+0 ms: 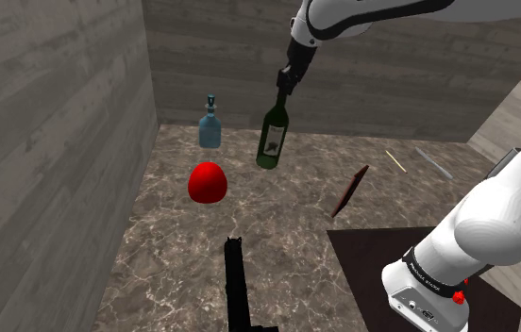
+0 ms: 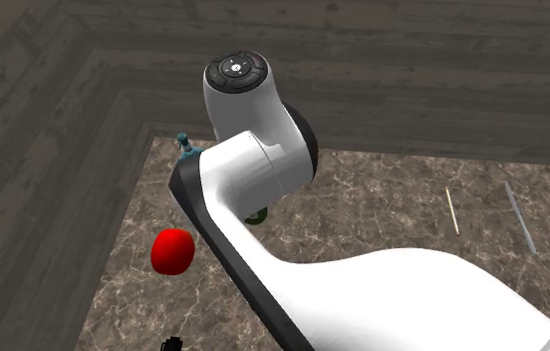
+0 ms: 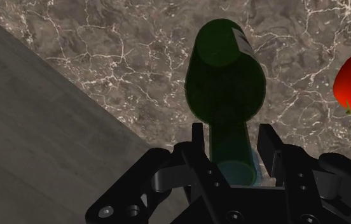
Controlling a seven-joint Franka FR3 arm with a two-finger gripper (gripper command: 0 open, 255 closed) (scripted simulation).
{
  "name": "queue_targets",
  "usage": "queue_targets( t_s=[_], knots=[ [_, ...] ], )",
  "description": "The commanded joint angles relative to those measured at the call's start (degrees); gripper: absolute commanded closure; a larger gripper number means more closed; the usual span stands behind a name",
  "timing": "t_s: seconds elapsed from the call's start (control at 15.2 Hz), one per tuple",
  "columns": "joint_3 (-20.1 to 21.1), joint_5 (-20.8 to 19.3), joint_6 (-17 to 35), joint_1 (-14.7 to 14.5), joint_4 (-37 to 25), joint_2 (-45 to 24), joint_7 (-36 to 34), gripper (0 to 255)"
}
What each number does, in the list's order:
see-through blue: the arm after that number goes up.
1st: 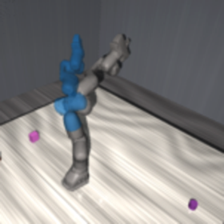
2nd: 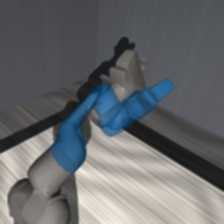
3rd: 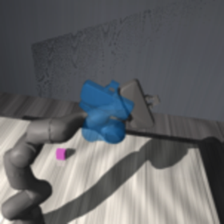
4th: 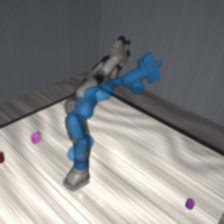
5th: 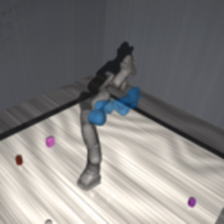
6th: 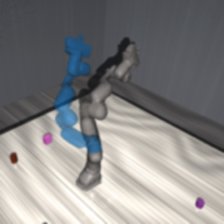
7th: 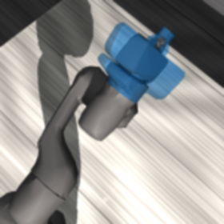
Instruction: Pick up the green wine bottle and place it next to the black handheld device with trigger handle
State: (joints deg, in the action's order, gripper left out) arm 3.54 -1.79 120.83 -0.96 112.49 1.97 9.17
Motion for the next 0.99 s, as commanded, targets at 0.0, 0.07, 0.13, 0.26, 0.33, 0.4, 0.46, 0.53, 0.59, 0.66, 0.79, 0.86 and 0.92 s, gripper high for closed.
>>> queue_targets(
  t_s=[0.0, 0.07, 0.13, 0.26, 0.33, 0.4, 0.46, 0.53, 0.59, 0.66, 0.79, 0.86, 0.92],
  knots=[
    [0.0, 0.1, -1.6, 0.0, -1.4, 0.2, 0.1, 255],
    [0.0, 0.1, -2.4, 0.0, -2.1, 0.3, 0.2, 255],
    [0.0, 0.1, -3.1, 0.0, -2.7, 0.4, 0.2, 255],
    [0.0, 0.1, -4.6, 0.0, -4.1, 0.6, 0.2, 255],
    [0.0, 0.1, -5.4, 0.0, -4.8, 0.6, 0.3, 255],
    [0.0, 0.1, -6.2, 0.0, -5.5, 0.7, 0.3, 255],
    [0.0, 0.2, -6.9, 0.0, -6.3, 0.7, 0.3, 255],
    [0.0, 0.2, -7.7, 0.0, -7.0, 0.7, 0.3, 255],
    [0.0, 0.2, -8.5, 0.0, -7.8, 0.7, 0.4, 255],
    [0.0, 0.2, -9.2, 0.0, -8.6, 0.7, 0.4, 255],
    [0.0, 0.2, -10.8, 0.0, -10.2, 0.6, 0.4, 255],
    [0.0, 0.2, -11.6, 0.0, -11.0, 0.6, 0.4, 255],
    [0.0, 0.2, -12.4, 0.0, -11.8, 0.5, 0.4, 255]
  ],
)
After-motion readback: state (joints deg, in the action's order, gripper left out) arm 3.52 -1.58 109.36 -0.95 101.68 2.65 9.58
